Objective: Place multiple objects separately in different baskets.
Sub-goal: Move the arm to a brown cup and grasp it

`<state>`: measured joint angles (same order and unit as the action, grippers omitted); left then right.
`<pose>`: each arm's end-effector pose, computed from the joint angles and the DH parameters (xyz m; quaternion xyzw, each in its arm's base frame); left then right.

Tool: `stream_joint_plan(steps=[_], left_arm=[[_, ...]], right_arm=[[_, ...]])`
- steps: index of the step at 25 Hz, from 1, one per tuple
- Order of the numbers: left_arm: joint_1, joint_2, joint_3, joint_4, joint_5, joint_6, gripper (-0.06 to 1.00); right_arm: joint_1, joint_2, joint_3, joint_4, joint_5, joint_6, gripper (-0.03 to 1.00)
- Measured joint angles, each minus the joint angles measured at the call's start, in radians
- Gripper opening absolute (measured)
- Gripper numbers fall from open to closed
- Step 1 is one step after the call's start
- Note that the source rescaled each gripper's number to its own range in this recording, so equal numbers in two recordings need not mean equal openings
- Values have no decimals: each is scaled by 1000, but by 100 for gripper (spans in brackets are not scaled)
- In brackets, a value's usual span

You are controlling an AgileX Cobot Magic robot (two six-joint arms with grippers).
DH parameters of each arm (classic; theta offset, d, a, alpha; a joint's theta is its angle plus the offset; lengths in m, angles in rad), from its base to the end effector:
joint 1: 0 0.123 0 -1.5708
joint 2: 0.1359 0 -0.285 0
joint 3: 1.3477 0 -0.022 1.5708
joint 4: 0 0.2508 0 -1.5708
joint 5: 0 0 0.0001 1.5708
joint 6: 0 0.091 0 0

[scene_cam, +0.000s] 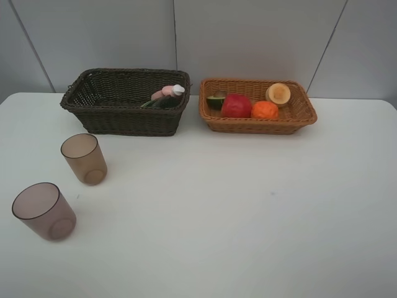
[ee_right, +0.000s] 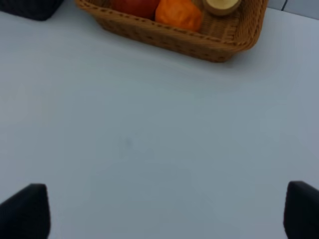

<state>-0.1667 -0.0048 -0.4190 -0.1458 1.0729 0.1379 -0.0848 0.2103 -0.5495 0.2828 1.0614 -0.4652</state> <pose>0.0000 -0.0118 0.2543 0.1329 0.8629 -0.0798 0.4809 0.0248 0.0202 0.2923 -0.1613 0.8688 0.0143 0.4680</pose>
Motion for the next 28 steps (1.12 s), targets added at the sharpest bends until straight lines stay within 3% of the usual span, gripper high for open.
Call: stream_joint_plan(steps=[8,17,28], left_arm=[[0,0,0,0,0,0,94],[0,0,0,0,0,0,94],[0,0,0,0,0,0,94]], right_arm=[[0,-147,22,-67,3,175,98],[1,-213,29,-225,-6,389,98],[1,-213,29,-246,-8,421,98]])
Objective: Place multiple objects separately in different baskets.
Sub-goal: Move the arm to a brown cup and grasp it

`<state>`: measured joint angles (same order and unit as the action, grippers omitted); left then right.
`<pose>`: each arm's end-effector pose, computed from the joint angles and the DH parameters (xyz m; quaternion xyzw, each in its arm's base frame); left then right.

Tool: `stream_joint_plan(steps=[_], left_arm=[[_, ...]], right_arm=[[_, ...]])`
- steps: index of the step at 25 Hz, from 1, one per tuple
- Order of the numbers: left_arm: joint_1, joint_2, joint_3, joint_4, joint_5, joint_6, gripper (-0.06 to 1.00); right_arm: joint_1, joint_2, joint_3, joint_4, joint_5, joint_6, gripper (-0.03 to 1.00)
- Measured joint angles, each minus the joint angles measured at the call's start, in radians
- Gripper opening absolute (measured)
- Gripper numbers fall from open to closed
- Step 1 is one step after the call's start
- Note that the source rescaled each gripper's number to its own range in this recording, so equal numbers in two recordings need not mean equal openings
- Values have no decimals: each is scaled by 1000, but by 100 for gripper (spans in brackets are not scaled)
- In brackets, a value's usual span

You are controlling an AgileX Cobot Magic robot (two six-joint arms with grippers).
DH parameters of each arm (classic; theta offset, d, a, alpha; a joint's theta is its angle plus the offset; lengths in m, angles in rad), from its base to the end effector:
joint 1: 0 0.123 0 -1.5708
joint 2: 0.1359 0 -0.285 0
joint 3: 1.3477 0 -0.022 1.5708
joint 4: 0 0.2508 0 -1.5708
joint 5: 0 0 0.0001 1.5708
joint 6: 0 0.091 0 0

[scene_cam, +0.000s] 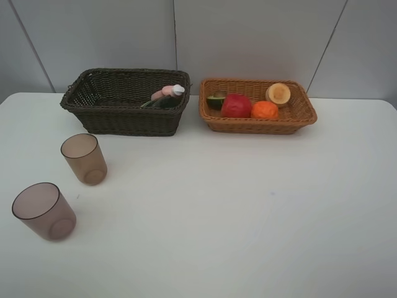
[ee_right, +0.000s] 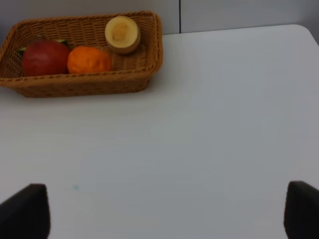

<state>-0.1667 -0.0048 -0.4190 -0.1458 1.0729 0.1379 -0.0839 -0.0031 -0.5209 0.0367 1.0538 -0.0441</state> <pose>0.0000 -0.0118 0.2543 0.1329 0.8629 -0.0798 0.4809 -0.0073 0.0035 0.2837 0.0159 0.8448 -0.0159 0.5346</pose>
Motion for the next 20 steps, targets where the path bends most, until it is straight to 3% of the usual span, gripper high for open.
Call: stream_joint_plan(steps=[20], left_arm=[[0,0,0,0,0,0,94]], right_arm=[[0,0,0,0,-1,1,98]])
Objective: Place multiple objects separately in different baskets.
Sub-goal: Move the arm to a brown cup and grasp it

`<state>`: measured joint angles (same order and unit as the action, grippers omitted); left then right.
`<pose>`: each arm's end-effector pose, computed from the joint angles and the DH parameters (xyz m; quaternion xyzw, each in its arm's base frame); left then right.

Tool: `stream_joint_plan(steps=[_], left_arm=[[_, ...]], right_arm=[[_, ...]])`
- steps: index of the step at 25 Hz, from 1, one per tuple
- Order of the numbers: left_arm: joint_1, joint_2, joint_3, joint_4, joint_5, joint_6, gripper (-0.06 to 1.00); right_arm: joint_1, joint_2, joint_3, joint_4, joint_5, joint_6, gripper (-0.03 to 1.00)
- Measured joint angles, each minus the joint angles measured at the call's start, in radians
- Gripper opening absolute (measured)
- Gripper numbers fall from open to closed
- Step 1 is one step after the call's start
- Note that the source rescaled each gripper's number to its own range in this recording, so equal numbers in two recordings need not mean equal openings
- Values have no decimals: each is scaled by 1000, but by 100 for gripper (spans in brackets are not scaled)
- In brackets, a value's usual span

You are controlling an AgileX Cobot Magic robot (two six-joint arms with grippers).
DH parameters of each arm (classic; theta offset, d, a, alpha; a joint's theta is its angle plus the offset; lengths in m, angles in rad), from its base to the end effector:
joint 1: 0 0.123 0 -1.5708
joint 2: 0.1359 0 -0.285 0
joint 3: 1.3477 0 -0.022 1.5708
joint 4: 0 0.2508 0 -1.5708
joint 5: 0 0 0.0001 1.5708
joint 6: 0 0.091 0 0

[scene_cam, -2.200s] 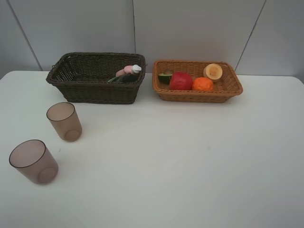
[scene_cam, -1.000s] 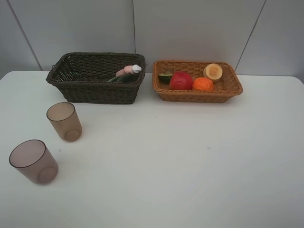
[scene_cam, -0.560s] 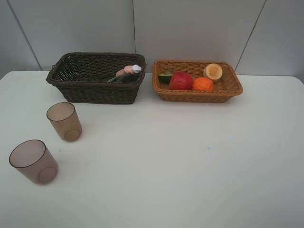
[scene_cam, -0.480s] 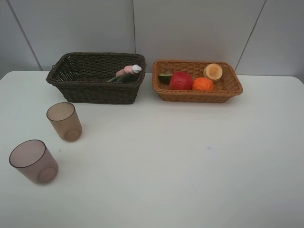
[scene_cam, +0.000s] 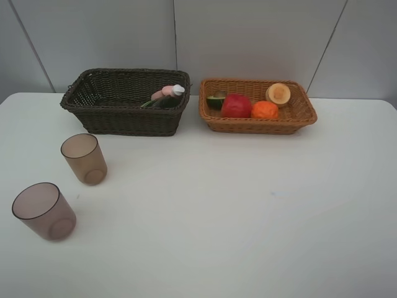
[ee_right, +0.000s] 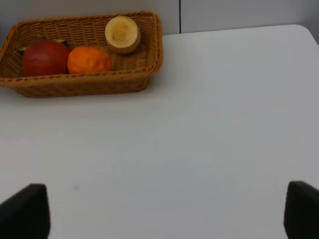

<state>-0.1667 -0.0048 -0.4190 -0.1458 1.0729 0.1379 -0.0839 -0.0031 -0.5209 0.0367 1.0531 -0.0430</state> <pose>0.0000 -0.0118 0.2543 0.1329 0.8629 -0.0798 0.4809 -0.0073 0.0035 0.2837 0.0164 0.8446 -0.0156 0.5349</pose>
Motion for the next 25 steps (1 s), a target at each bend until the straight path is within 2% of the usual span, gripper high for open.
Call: stream_joint_plan(steps=[16,25], left_arm=[[0,3,-6,3,-2,0,94],[0,235,-101,3,-108,0,94]], right_arm=[[0,0,0,-1,0,2,98],[0,0,0,-1,0,2,98]])
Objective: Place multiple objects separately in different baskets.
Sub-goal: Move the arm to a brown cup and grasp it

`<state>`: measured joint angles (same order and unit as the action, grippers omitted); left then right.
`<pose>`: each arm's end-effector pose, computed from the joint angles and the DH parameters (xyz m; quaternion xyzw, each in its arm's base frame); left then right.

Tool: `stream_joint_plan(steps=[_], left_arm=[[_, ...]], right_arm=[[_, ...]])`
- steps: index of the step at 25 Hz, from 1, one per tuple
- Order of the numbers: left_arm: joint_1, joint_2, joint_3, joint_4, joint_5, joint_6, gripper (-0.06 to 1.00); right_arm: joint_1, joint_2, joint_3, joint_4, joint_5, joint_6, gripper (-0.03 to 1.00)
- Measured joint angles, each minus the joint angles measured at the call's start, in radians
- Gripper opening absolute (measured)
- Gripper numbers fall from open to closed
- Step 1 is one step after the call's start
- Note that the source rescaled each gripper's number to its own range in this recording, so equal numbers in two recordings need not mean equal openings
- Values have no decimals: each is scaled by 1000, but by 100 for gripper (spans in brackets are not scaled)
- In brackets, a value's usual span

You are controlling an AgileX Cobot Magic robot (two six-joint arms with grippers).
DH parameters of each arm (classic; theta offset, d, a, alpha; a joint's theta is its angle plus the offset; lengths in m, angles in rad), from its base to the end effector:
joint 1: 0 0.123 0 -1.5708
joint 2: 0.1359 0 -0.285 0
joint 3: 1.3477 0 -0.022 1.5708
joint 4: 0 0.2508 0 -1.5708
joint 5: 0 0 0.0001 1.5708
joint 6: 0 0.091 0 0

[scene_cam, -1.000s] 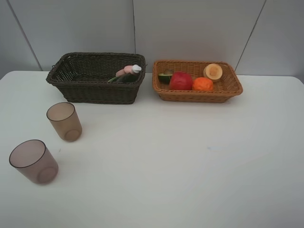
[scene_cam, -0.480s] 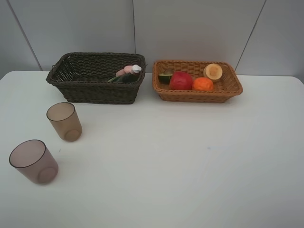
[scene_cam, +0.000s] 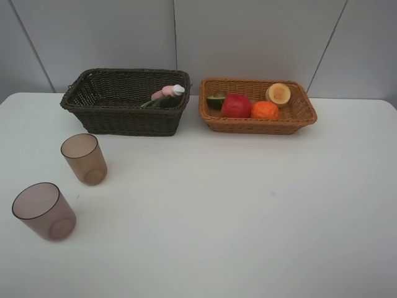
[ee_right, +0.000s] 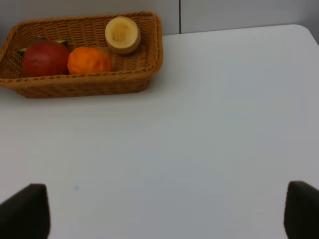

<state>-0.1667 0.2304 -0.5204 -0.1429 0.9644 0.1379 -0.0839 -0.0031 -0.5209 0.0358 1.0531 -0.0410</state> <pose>0.0321 -0.0162 0.2881 0.1253 0.8703 -0.0777 0.4699 -0.0073 0.0035 0.2837 0.0173 0.8446 -0.0155 0.5349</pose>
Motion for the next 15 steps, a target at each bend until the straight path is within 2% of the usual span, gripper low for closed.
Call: stream_joint_plan(steps=[8,15], left_arm=[[0,284,-93,0,-111,0,94],[0,546,-213,0,-124,-11,94]], right_arm=[[0,0,0,0,0,0,98],[0,0,0,0,0,0,98]])
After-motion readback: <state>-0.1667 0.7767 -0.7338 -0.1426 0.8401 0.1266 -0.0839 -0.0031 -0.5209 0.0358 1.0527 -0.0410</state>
